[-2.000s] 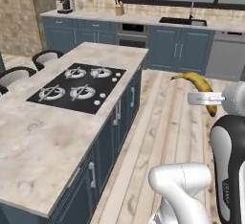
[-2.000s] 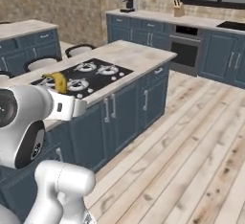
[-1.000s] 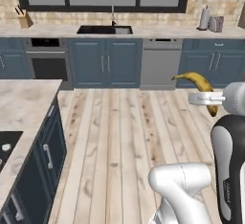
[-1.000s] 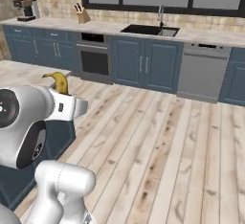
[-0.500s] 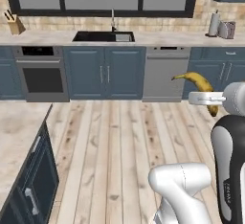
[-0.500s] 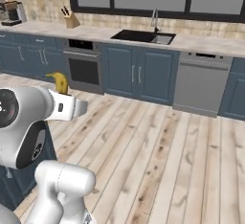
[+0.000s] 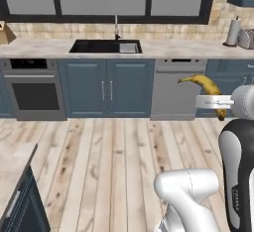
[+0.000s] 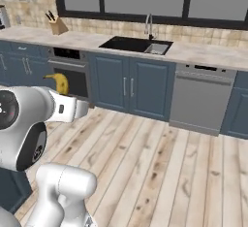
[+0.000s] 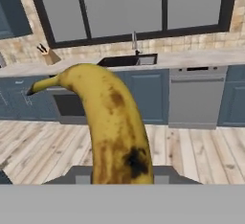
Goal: Retrieve the banana and peach from the fridge and place them into the bowl on the dining table.
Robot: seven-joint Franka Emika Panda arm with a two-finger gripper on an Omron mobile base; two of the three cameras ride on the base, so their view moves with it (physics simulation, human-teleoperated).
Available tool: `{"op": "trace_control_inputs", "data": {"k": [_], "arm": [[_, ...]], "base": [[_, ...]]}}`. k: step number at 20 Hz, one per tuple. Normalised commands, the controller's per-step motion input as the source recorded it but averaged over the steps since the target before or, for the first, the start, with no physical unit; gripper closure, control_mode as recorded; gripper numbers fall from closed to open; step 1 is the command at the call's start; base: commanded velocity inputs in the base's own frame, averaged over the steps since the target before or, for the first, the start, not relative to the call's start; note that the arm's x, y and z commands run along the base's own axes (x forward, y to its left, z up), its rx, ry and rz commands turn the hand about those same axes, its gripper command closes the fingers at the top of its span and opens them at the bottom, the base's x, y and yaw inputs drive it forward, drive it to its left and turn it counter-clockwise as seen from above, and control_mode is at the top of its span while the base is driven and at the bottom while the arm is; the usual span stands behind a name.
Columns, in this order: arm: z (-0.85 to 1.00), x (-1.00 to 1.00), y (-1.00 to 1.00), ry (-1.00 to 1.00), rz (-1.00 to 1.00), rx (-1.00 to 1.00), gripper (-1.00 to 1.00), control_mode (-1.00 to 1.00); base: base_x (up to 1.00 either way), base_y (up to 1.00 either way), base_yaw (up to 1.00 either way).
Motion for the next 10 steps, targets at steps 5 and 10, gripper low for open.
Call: {"op": "trace_control_inputs", "data": {"k": [5,10], "arm": [[0.00,0.00,0.00,0.00,0.00,0.00,1.00,1.00],[0.00,0.00,0.00,0.00,0.00,0.00,1.00,1.00]], "base": [[1.00,0.14,-0.09],[1.00,0.38,-0.01]]}}
